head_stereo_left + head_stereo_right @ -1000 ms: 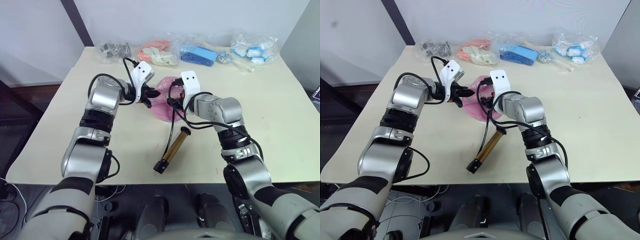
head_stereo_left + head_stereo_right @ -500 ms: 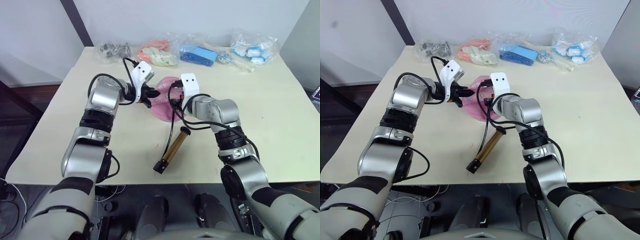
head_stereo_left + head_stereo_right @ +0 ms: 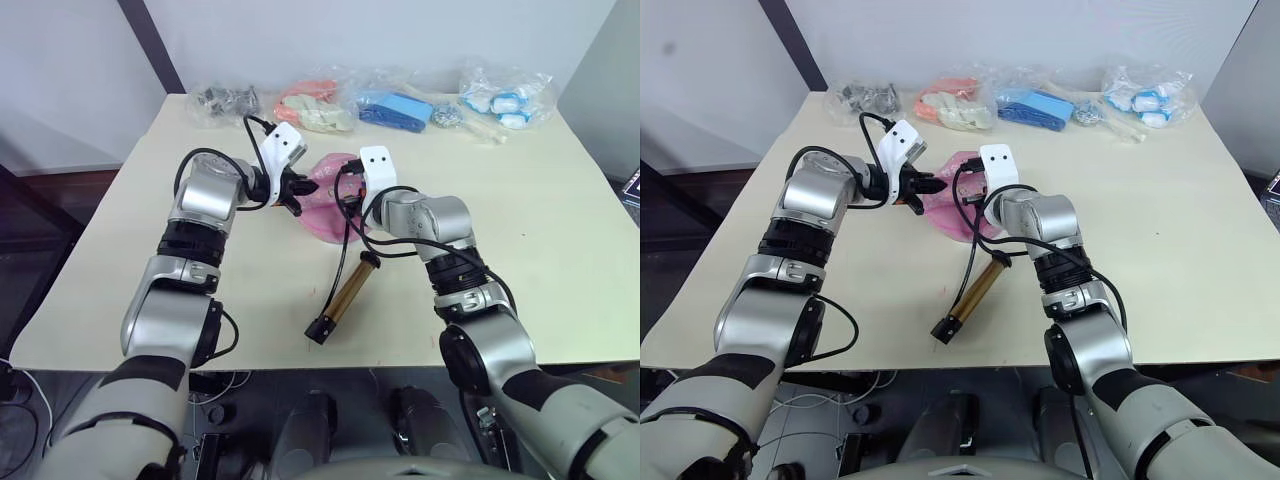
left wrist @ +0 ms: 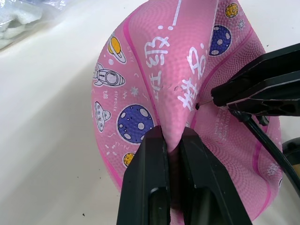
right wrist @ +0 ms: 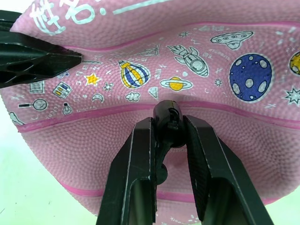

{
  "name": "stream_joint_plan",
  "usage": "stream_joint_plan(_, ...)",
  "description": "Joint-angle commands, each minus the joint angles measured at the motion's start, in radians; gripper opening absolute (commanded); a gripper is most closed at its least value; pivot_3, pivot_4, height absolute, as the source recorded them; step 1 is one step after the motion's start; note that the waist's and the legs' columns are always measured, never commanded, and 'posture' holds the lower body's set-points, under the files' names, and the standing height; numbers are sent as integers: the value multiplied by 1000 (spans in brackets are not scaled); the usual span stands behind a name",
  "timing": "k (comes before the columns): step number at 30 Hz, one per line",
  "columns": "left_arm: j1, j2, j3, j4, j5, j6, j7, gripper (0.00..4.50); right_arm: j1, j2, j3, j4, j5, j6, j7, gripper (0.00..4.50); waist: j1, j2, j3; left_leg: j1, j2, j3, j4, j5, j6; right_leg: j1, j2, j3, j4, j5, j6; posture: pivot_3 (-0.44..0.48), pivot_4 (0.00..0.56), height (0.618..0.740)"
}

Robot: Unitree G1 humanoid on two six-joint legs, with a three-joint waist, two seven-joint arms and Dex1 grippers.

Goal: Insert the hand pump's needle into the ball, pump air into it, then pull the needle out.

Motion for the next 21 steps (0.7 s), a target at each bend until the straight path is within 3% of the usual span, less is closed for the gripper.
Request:
stream_joint_plan(1, 33, -13, -30, 14, 9, 14, -7, 0, -40, -3, 21, -20, -8, -37, 25, 371, -1, 0, 0, 0, 0, 0, 0, 0, 0, 0, 0, 0, 0, -1, 1, 0, 150, 740)
stream_joint_plan(6, 35, -12, -35, 17, 12, 8, -10, 0, -54, -38, 99, 0, -51, -54, 90, 371, -2, 0, 0, 0, 0, 0, 0, 0, 0, 0, 0, 0, 0, -1, 1, 0, 150, 740)
stream_joint_plan(12, 40, -13, -42, 17, 15, 3, -16, 0, -91, -101, 279, 86, -162, -134, 212, 371, -4, 0, 0, 1, 0, 0, 0, 0, 0, 0, 0, 0, 0, -1, 2, 0, 150, 740)
stream_joint_plan(21, 52, -19, -44, 8, 21, 3, -19, 0, -144, -105, 361, 304, -259, -284, 304, 371, -12, 0, 0, 5, 1, 0, 0, 0, 0, 1, 3, 2, 1, -1, 2, 0, 150, 740)
